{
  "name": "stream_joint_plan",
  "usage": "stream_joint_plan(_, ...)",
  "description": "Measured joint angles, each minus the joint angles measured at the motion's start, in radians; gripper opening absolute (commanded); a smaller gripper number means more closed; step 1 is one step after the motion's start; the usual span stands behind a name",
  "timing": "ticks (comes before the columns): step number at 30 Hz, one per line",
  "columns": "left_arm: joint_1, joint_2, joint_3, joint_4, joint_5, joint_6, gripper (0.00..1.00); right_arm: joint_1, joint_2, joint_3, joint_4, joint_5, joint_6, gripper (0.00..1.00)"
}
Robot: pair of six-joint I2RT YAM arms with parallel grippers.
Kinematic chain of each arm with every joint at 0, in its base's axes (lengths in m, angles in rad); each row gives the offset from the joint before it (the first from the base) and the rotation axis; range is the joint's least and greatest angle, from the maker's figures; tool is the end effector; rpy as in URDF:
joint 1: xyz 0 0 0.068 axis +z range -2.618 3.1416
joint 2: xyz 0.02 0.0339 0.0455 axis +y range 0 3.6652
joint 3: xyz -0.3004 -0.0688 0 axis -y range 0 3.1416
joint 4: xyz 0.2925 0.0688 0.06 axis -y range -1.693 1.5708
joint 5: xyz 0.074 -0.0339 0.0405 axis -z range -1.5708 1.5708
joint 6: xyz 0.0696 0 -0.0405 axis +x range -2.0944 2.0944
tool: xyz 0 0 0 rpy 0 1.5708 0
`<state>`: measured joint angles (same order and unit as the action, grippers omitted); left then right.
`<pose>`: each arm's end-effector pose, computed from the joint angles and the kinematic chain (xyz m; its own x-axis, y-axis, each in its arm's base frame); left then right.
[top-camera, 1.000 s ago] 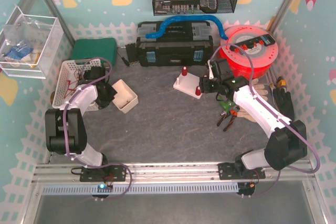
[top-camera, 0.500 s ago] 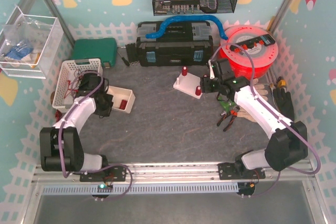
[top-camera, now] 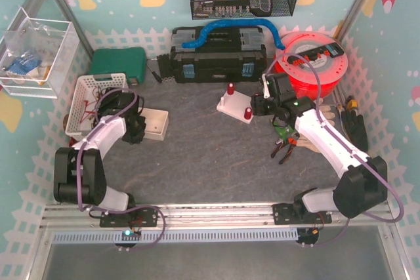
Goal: Install the large spring
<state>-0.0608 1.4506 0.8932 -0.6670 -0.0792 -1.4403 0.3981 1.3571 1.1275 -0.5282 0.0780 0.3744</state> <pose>0.3124 -0.0135 0.1731 -0.1556 -0.9807 -0.1180 -0.9265 0.1864 -0.3269 0.3330 0.1341 0.3004 -0.7120 0.0961 -0.6956 -0.0795 0.9732 0.2158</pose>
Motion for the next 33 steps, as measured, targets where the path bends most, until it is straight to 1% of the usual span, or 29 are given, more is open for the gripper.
stream_joint_plan(5,0.000,0.018,0.009,-0.011,-0.003,-0.003,0.39,0.000,-0.047,-0.014,0.000,0.003,0.001,0.72)
stream_joint_plan(8,0.000,0.011,0.037,-0.033,-0.009,0.017,0.41,0.000,-0.074,-0.023,0.001,0.008,0.003,0.72)
stream_joint_plan(10,0.000,0.003,0.080,-0.054,-0.016,0.072,0.41,0.000,-0.089,-0.029,0.001,0.011,0.004,0.72)
stream_joint_plan(13,-0.007,-0.003,0.179,-0.068,-0.039,0.230,0.40,0.000,-0.098,-0.035,0.001,0.014,0.004,0.72)
stream_joint_plan(16,-0.021,-0.007,0.250,-0.048,-0.057,0.452,0.40,0.000,-0.099,-0.046,0.002,0.016,0.006,0.72)
stream_joint_plan(19,-0.027,0.003,0.266,-0.033,-0.037,0.684,0.40,0.000,-0.100,-0.065,0.009,0.016,0.008,0.72)
stream_joint_plan(21,-0.027,0.031,0.266,-0.032,-0.024,0.809,0.38,0.000,-0.100,-0.078,0.013,0.015,0.008,0.72)
stream_joint_plan(22,-0.027,0.054,0.266,-0.032,-0.019,0.869,0.38,0.000,-0.100,-0.082,0.013,0.014,0.007,0.72)
stream_joint_plan(23,-0.027,0.114,0.265,-0.033,-0.007,0.982,0.38,0.000,-0.100,-0.086,0.018,0.013,0.006,0.72)
stream_joint_plan(27,-0.027,0.196,0.266,-0.036,-0.007,1.137,0.41,0.000,-0.116,-0.092,0.024,0.014,-0.002,0.72)
stream_joint_plan(33,-0.025,0.298,0.294,-0.047,-0.029,1.255,0.45,0.000,-0.176,-0.112,0.024,0.028,-0.008,0.73)
